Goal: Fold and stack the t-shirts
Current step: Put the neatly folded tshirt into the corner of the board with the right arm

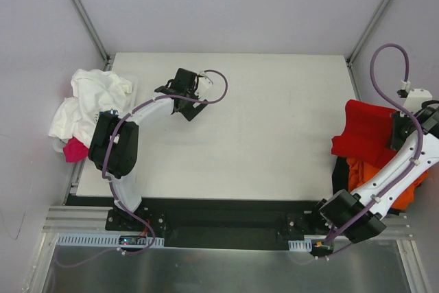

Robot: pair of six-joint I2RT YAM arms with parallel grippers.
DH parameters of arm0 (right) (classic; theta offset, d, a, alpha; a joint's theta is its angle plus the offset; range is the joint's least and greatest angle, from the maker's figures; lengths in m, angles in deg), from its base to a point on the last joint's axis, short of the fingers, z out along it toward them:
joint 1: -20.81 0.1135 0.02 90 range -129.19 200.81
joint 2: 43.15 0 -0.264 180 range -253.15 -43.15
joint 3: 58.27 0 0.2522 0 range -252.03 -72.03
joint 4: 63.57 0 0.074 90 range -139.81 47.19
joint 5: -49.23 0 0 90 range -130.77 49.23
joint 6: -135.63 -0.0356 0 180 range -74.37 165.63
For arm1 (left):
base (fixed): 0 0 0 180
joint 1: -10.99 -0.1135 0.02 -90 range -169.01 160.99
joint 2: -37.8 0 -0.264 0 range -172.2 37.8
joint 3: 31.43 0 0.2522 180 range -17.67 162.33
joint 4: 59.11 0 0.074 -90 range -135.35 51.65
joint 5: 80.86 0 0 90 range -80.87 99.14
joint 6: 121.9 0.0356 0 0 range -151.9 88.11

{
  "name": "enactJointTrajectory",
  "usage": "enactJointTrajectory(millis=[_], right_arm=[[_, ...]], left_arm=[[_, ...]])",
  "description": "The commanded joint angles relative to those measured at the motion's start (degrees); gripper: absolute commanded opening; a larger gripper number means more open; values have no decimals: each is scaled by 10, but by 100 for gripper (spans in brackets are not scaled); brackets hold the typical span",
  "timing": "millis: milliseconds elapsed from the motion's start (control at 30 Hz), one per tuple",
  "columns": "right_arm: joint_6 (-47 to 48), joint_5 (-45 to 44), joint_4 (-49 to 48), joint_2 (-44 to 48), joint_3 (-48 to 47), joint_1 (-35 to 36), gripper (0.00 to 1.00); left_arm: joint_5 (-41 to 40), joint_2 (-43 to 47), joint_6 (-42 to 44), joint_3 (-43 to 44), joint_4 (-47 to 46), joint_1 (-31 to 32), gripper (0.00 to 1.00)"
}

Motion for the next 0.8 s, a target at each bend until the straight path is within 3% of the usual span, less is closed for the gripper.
enactJointTrajectory(millis=[0, 233, 433, 733, 767], right_arm=[[86, 38, 174, 0, 13, -75, 1], [178, 60, 175, 7, 78, -190, 1], [221, 73, 174, -56, 69, -262, 1], [186, 64, 121, -119, 45, -279, 1], [179, 64, 119, -124, 42, -279, 5]], left_arm=[[9, 7, -6, 5, -6, 7, 99], [8, 2, -3, 6, -7, 6, 99], [9, -3, -5, 4, -7, 10, 99], [12, -8, -7, 3, -7, 14, 99], [14, -8, -7, 2, -7, 15, 99]])
